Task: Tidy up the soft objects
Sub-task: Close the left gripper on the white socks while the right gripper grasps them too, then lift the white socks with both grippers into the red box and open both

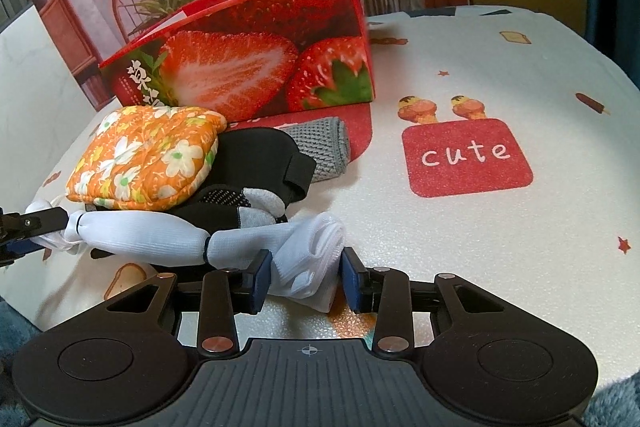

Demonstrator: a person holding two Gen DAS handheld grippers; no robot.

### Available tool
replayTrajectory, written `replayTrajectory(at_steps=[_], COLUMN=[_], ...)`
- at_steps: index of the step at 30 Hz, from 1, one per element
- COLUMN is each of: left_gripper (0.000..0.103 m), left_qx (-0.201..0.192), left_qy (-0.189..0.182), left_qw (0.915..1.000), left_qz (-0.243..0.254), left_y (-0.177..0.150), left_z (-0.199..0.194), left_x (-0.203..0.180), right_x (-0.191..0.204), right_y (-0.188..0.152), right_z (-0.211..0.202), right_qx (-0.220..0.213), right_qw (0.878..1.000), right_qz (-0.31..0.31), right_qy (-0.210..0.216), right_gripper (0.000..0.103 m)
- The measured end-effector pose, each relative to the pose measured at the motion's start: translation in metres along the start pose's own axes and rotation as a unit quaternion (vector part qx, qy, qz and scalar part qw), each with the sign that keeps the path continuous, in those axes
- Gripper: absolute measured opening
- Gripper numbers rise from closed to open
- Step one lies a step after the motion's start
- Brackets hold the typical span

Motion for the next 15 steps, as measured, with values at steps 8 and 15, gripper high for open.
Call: replayTrajectory(at_steps=[8, 15], left_gripper=[0.012, 0.010], left_qx=[-0.027, -0.064], left_qy=[-0.020, -0.011], left_qw=[0.9989, 0.9966], left_qz=[0.033, 0.051], left_y=[0.001, 0.005], left_z=[-0.010, -0.023], left_x=[-0.007, -0.010], right_x=[0.003, 0.013], right_y=[0.003, 0.017], right_z=[-0.006, -0.031], right_qx=[-0.011, -0.062], right_qw=[1.000, 0.998], right_qz=[0.006, -0.003], right_qy=[0.007, 0.033], right_gripper=[0.022, 0.016])
Point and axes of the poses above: each gripper's, at about its wrist camera, not at the fingertips, and z roughly the way its jaws point, x to its left, y to its top, the point moved 4 cm from there along z, roughly the way its jaws point, and after that the axes turned 15 degrees about y, right-handed, at the moved point
